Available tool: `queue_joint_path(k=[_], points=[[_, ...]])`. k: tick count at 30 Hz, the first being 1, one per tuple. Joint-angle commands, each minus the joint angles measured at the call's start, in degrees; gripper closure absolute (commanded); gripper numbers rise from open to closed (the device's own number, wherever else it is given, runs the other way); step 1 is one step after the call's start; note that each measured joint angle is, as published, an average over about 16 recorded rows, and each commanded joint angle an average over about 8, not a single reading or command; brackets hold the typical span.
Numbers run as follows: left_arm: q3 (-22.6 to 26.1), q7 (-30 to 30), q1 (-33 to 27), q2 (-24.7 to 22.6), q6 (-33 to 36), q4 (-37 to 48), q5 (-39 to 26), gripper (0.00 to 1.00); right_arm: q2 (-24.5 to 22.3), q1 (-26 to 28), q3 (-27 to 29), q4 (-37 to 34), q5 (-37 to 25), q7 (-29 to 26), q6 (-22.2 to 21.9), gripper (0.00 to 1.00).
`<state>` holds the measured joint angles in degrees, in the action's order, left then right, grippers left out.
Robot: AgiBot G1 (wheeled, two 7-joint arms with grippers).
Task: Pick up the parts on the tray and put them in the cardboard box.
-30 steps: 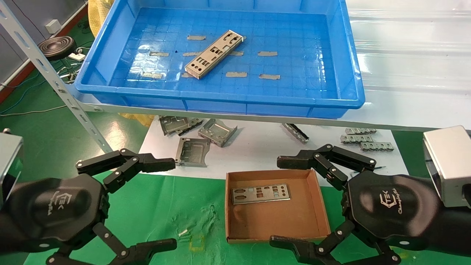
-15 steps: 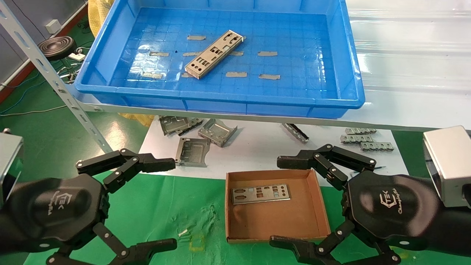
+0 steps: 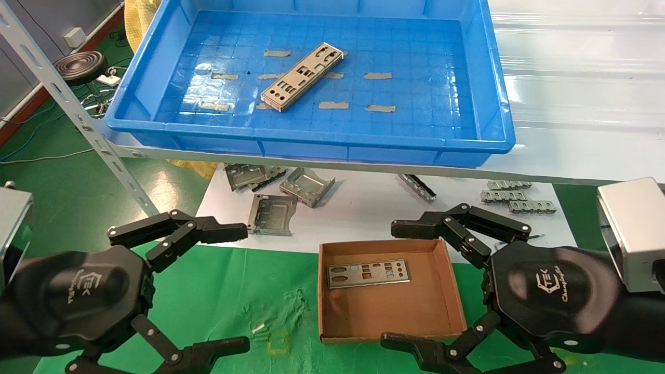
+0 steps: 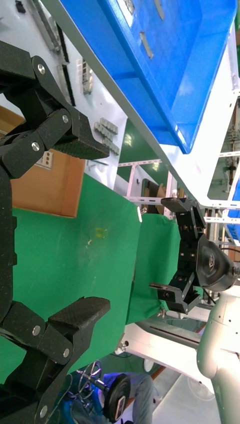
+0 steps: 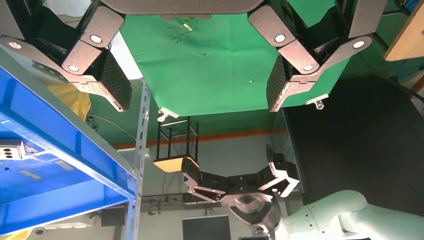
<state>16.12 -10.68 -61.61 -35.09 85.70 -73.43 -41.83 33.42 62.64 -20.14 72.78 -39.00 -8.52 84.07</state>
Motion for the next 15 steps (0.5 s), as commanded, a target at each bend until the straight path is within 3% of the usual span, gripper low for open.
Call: queue_joint_path(k=[1,15], points=[[0.0,0.0,0.0,0.0,0.0,0.0,0.0,0.00,0.0,0.0,0.0,0.0,0.0,0.0,0.0,0.00],[0.0,0.0,0.0,0.0,0.0,0.0,0.0,0.00,0.0,0.0,0.0,0.0,0.0,0.0,0.0,0.00]])
